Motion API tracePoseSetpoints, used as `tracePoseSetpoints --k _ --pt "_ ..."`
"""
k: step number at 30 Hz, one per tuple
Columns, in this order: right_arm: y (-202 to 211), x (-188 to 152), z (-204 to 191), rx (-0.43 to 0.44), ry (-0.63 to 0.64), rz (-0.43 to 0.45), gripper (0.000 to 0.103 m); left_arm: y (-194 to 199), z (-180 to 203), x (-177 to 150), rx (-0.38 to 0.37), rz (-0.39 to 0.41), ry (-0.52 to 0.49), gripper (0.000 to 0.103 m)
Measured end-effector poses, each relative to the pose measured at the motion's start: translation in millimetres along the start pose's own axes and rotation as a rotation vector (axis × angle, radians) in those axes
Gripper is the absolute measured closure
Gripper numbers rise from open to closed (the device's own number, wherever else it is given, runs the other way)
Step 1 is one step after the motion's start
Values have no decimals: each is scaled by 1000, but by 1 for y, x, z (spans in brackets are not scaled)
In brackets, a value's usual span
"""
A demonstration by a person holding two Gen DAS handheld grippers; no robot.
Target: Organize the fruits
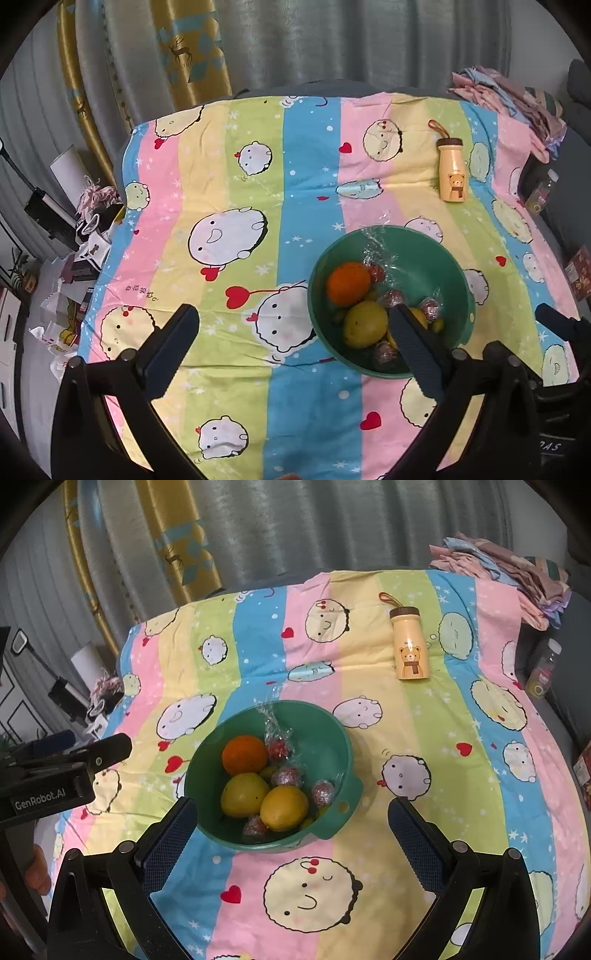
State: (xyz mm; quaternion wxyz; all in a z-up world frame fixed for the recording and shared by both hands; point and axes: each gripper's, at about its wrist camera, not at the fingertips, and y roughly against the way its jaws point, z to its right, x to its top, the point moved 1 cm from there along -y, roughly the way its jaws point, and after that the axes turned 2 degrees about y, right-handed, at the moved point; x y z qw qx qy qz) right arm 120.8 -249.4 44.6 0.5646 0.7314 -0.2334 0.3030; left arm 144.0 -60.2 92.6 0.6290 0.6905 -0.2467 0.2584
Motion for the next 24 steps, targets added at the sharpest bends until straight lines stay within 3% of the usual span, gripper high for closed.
tracePoseSetpoints --k 24 --pt "4 -3 4 17 -4 12 1 9 15 4 -27 12 -4 0"
